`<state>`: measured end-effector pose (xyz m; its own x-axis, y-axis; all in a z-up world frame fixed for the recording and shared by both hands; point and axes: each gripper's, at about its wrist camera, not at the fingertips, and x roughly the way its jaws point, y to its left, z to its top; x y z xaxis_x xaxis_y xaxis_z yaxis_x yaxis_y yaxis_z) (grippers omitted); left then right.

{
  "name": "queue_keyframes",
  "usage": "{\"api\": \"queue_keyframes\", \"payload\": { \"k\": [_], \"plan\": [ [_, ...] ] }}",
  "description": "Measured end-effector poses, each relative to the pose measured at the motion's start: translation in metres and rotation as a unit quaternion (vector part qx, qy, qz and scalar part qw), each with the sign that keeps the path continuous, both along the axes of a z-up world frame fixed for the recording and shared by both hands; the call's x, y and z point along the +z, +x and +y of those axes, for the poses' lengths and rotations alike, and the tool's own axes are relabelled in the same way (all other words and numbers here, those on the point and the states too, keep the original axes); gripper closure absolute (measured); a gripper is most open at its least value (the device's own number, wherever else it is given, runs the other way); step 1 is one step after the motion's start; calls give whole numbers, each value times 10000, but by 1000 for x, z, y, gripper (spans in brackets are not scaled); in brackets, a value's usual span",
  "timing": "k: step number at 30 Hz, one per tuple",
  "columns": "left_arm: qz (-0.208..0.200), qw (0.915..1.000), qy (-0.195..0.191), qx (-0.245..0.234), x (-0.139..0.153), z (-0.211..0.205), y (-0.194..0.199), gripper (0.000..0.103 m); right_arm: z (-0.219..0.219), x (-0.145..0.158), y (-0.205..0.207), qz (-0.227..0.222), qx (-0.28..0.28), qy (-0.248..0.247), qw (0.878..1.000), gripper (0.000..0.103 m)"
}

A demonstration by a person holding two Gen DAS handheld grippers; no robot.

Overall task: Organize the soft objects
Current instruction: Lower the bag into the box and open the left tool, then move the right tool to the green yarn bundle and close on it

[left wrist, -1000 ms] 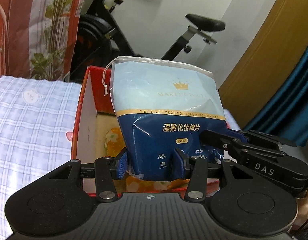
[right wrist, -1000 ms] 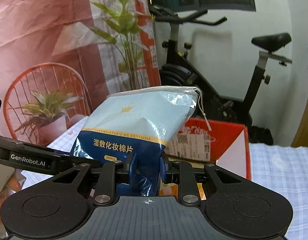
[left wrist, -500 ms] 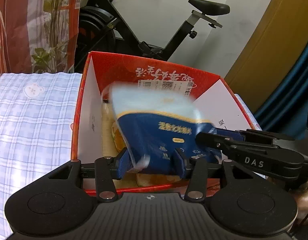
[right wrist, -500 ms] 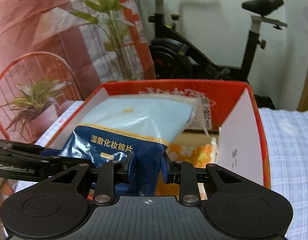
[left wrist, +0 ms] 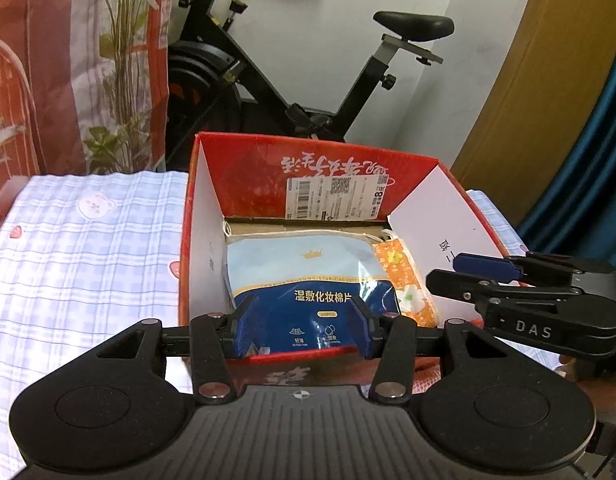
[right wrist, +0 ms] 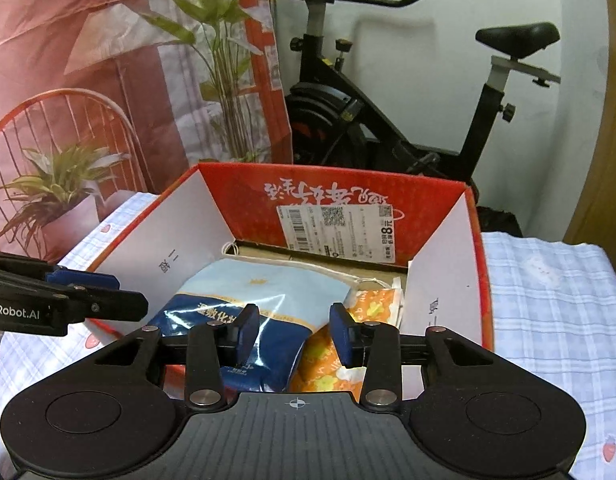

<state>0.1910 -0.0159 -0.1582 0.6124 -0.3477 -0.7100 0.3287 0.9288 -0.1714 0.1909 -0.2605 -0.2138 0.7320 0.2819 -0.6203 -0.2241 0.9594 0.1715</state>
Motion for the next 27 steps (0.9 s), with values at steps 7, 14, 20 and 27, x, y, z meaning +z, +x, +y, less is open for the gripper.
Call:
{"api": "queue_keyframes", "payload": {
  "k": [7,14,20,27],
  "plan": [
    [-265,9995,162,86,15,3,-34,52,1,19,-34,-199,135,-199,9995,66],
    [-447,9985,306,100,25,5,-66,52,0,31,-72,-336,215,-276,9988,66],
    [-484,9981,345,138,22,9,-93,52,-1,32,-100,-361,261,-308,9985,66],
    [-418,9985,308,178,9,12,-119,52,1,21,-132,-348,334,-350,9982,66]
  ]
}}
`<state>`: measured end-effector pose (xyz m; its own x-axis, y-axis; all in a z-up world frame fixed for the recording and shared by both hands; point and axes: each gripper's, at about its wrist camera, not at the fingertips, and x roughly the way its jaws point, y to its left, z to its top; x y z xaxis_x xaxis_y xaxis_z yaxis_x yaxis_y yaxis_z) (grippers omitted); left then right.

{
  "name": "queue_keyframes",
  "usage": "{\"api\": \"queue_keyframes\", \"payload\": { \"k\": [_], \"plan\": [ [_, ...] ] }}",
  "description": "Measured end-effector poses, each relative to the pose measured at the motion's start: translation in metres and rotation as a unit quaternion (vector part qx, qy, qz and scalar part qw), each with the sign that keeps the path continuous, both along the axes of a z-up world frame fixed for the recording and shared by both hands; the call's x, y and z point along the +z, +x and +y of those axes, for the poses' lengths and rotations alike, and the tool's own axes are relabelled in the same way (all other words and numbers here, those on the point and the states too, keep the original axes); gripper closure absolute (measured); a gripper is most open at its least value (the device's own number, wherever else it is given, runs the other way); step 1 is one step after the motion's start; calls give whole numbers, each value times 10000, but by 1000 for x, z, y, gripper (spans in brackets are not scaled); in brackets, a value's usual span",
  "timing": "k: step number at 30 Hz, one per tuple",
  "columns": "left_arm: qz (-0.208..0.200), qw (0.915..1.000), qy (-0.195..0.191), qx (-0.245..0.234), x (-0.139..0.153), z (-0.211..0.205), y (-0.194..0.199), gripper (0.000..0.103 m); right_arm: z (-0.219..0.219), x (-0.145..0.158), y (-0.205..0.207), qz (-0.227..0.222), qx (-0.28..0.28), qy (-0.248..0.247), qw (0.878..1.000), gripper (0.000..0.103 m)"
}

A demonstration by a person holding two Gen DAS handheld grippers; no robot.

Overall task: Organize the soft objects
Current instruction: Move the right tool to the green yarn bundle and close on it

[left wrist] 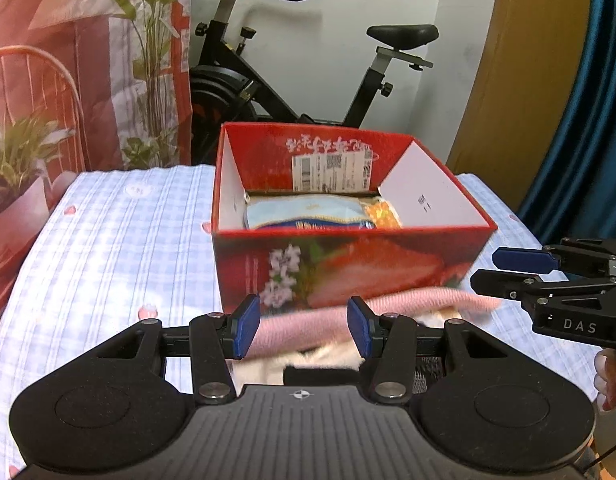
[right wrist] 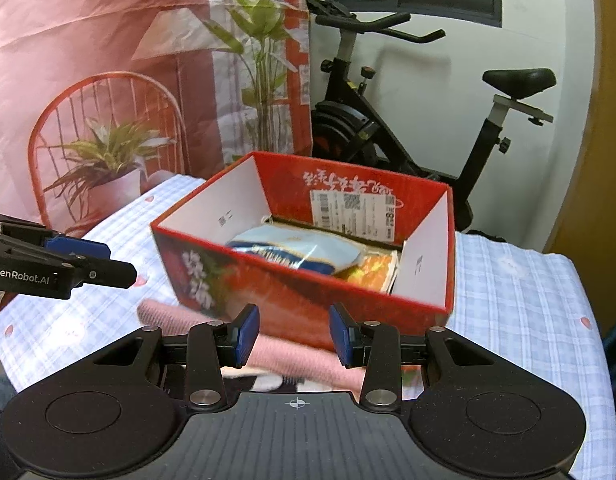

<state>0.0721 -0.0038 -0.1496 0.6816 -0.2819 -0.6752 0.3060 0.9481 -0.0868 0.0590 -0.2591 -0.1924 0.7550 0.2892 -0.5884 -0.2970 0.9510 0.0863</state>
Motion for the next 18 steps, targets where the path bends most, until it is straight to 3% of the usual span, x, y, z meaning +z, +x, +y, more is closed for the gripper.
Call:
{"api": "queue_keyframes", "payload": {
  "k": [18],
  "plan": [
    [534,9985,39,-122,-55,2,-58,52,3,-55,-76,404,26,-219,9989,66]
  ]
}}
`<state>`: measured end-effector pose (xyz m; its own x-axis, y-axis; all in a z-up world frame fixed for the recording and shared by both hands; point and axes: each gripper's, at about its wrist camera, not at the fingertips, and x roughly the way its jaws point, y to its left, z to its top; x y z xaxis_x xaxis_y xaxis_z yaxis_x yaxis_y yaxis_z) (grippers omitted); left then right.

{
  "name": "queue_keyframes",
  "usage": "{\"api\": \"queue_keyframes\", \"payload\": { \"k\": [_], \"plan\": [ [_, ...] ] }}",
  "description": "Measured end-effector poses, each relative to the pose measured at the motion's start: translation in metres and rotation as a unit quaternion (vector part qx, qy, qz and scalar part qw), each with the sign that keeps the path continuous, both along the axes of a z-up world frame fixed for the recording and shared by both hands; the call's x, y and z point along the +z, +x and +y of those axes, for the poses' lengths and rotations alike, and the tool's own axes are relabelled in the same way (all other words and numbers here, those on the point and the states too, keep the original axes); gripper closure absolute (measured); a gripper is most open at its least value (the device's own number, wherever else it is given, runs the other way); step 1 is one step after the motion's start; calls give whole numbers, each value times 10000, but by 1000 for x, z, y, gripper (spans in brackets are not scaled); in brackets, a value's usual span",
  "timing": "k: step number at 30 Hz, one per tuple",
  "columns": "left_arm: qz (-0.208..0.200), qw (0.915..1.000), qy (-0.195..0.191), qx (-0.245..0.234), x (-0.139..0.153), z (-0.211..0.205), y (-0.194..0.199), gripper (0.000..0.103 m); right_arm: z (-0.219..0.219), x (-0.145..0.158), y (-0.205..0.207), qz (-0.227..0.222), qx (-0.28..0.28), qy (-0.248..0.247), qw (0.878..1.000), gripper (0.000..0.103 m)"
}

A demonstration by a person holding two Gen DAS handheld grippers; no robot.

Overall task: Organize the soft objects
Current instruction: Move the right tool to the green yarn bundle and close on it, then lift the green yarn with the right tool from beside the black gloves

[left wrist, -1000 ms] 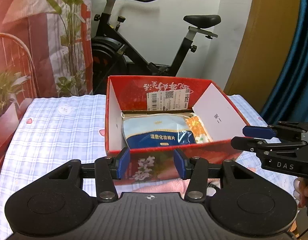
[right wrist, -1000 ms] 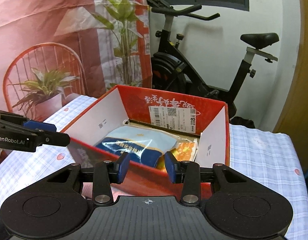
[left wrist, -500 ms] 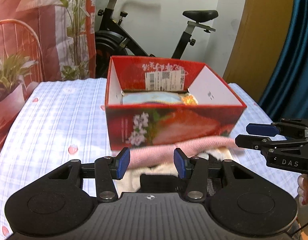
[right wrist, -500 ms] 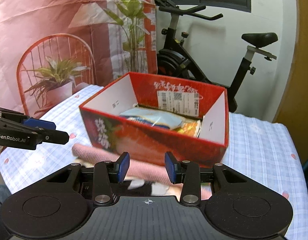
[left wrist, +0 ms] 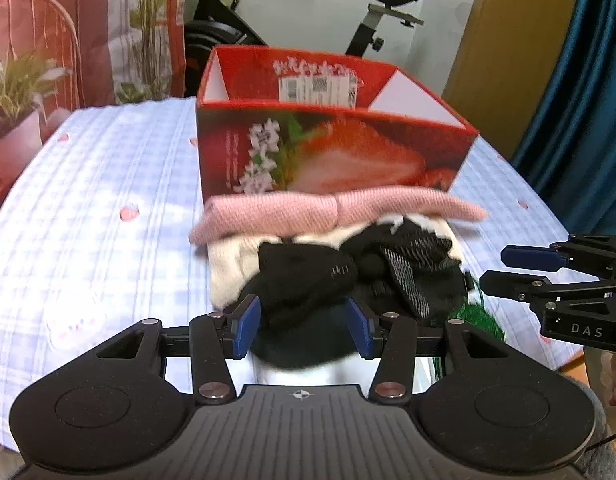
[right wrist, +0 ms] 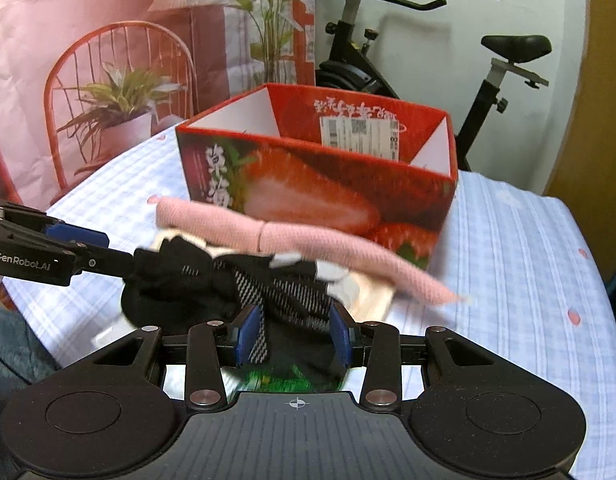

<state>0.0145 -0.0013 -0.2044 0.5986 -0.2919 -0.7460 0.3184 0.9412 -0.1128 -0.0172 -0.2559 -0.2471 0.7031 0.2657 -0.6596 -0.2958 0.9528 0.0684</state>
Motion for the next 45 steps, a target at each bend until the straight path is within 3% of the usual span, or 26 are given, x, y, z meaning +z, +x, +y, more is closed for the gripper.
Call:
{"api": "queue_keyframes", "payload": {
  "k": [7,13,20,28,45],
  "plan": [
    [148,9998,-76,-87,-14,-4,-13,52,-5,-19,-25,234,52,-145,9996,53],
    [331,9993,-155,-103,-27,-8,-15,52,-6,-31,-37,411,177,-25,9990,49],
    [445,9987,-240,-58,-33,-5,-14,52,-4,-29,-45,462,364,54,9983,49],
    [548,9981,-274,-72,-43,-6,-11,52,-1,-51,-37,712,302,-21,9970,48],
    [545,9959,-668,267,-43,9,-1,53,34,-60,0,314,242,753,9964,48]
  ]
}}
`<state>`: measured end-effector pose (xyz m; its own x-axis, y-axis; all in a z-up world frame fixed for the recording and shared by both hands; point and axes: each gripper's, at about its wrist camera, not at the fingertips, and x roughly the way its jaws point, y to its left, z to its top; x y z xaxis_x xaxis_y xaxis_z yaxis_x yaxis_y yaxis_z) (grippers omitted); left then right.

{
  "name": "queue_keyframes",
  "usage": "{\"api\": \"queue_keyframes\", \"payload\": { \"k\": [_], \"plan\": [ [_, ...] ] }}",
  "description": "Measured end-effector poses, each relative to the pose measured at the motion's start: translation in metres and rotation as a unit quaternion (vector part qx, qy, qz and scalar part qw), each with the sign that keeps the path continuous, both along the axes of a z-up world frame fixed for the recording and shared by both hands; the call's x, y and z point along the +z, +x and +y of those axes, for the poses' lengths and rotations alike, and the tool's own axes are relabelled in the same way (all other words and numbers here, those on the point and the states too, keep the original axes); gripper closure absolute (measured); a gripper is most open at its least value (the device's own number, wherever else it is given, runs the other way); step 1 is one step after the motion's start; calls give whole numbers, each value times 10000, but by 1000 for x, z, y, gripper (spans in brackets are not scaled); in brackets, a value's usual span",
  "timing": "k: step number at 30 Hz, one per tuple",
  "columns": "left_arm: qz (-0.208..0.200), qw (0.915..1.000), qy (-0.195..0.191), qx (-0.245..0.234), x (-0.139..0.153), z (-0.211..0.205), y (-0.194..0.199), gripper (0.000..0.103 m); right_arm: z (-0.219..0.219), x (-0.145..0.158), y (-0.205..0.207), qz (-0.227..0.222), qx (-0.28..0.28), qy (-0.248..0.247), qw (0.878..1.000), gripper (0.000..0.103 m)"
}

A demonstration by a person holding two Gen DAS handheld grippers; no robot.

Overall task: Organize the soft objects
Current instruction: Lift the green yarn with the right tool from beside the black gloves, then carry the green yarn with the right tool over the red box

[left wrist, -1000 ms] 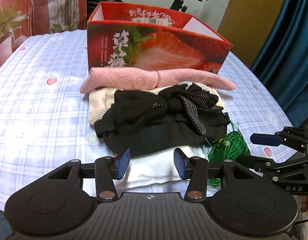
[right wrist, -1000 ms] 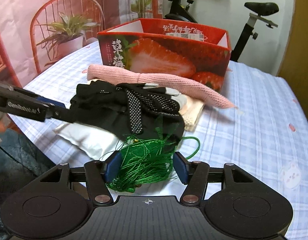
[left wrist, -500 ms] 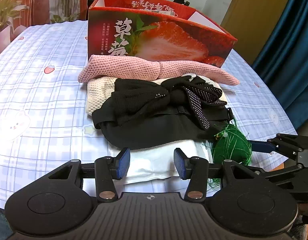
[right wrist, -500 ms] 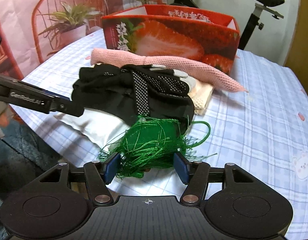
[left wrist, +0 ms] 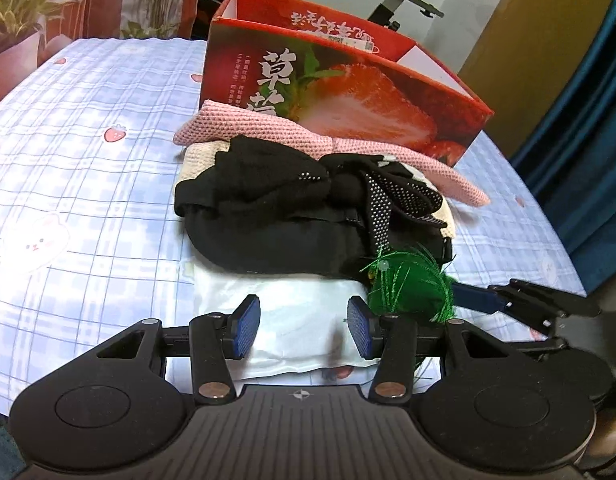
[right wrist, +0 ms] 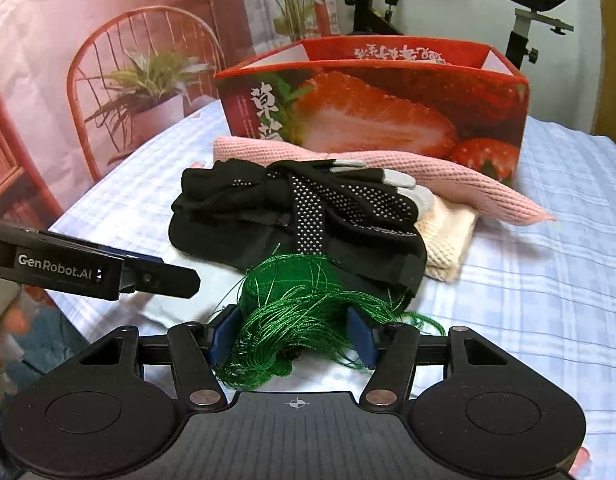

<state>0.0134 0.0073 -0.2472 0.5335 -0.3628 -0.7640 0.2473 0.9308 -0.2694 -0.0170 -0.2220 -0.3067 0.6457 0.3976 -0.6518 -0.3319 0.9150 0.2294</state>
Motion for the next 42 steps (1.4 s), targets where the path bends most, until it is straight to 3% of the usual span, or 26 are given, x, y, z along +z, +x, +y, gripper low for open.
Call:
{"api": "queue_keyframes", "payload": {
  "k": [9,25,33,36,42],
  "plan": [
    [-177,9983,-152,-529,13,-30,1,52,-14,-1,-10,31,-286,249,9993,46],
    [618,9899,-891,-912,-20,-73,22,48,-20,-5,-26,26,-258,92,9996,49],
    [631,9877,-940,-1081,-24,-78,24,48,-21,-6,-32,174,-315,-71,9993,49],
    [573,9864,-905,-1246,-21,-84,21,54,-22,-6,-33,200,-295,-44,9994,59],
    [223,9865,-877,-1363,3,-80,19,55,-21,10,-31,-17,-254,-120,9996,61]
  ]
}}
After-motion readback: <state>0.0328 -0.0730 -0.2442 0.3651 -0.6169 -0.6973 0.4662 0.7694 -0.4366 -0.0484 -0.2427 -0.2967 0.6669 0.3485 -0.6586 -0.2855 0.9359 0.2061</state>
